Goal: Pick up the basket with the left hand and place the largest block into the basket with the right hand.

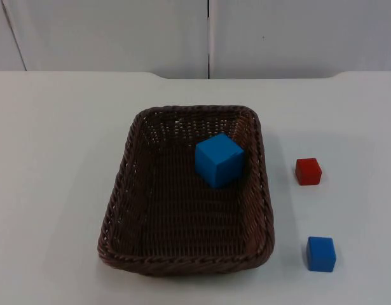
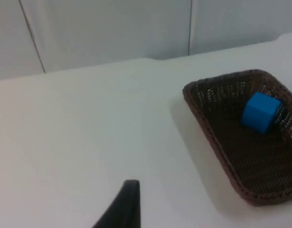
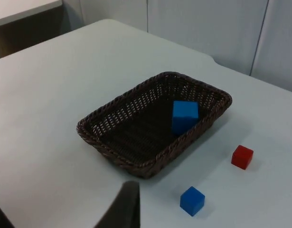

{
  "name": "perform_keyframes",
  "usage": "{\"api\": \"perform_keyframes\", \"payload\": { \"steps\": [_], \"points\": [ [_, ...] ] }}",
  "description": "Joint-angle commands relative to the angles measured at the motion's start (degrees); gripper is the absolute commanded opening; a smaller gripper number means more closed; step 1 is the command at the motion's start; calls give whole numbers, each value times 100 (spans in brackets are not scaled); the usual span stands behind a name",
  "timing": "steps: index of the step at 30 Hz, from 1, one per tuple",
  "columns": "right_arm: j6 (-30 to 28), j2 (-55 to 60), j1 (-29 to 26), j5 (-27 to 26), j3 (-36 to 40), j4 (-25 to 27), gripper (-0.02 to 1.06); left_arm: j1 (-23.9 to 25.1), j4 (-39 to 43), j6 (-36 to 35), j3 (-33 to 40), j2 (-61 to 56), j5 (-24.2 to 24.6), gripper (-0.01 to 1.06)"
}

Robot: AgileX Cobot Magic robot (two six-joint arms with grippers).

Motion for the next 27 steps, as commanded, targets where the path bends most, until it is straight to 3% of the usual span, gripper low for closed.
{"api": "perform_keyframes", "payload": {
  "steps": [1, 5, 22, 27],
  "points": [
    [44, -130, 18, 9, 50, -55, 93, 4, 103, -111, 73, -26, 88, 105],
    [44, -130, 18, 166, 50, -121, 93, 4, 248, -282, 401, -26, 236, 105],
    [153, -130, 18, 855, 75, -135, 93, 4, 258, -293, 403, -26, 236, 105],
    [217, -130, 18, 773, 75, -135, 93, 4, 258, -293, 403, -26, 236, 105]
  ]
}}
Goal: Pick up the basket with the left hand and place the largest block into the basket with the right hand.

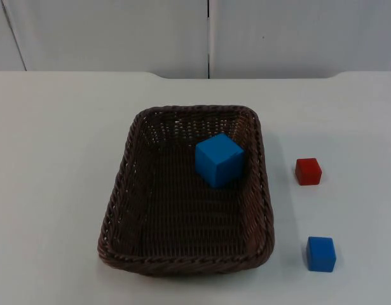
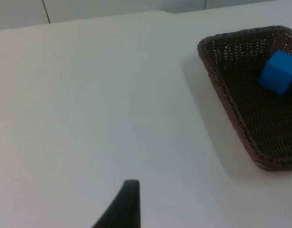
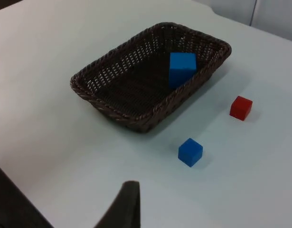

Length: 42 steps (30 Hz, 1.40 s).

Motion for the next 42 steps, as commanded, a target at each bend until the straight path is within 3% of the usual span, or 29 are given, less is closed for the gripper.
{"api": "perform_keyframes", "payload": {
  "steps": [1, 4, 21, 23, 26, 42],
  "points": [
    [0, -22, 18, -126, 39, -25, 93, 4, 18, -30, 28, -26, 2, 105],
    [0, -22, 18, -349, 168, 26, 93, 4, 18, -30, 28, -26, 2, 105],
    [-94, -22, 30, -168, 333, -19, 93, 4, 18, -30, 28, -26, 2, 105],
    [-94, -22, 30, -168, 333, -19, 94, 4, 18, -30, 28, -26, 2, 105],
    [-94, -22, 30, -168, 333, -19, 105, 4, 18, -30, 28, -26, 2, 105],
    [-94, -22, 30, -168, 322, -19, 105, 4, 18, -30, 28, -26, 2, 105]
  ]
}}
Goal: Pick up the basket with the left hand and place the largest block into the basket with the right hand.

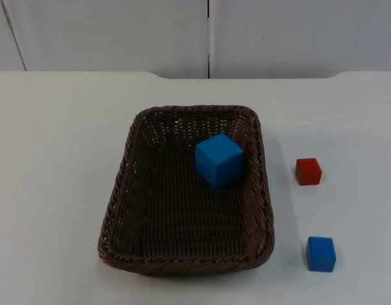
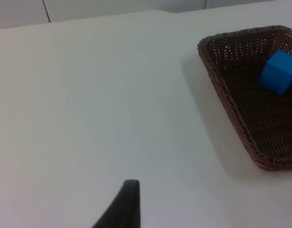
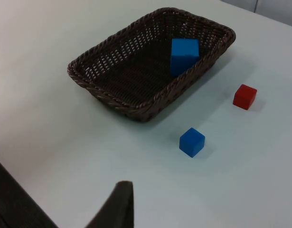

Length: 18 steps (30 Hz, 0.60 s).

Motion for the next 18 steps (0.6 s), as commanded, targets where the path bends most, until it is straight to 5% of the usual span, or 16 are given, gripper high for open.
{"api": "perform_keyframes", "payload": {
  "steps": [1, 18],
  "points": [
    [-56, -22, 30, -17, -1, -20, 105, 4, 18, -15, 28, -26, 2, 105],
    [-56, -22, 19, -17, -1, -6, 105, 4, 18, -15, 28, -26, 2, 105]
  ]
}}
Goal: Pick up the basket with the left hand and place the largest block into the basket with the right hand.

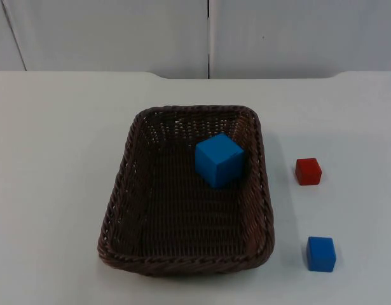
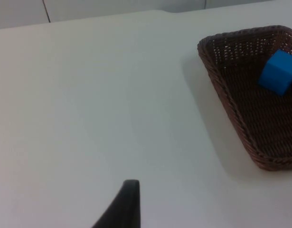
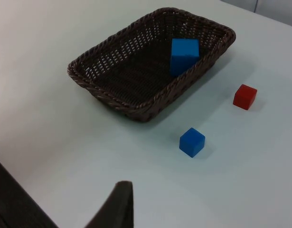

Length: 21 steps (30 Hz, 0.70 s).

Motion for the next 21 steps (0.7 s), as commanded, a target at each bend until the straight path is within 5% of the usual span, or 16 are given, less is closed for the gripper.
{"api": "perform_keyframes", "payload": {
  "steps": [1, 21],
  "points": [
    [-56, -22, 19, -17, -1, -6, 105, 4, 18, -15, 28, -26, -7, 105],
    [-56, -22, -1854, -17, -1, -6, 105, 4, 18, -15, 28, -26, -7, 105]
  ]
}}
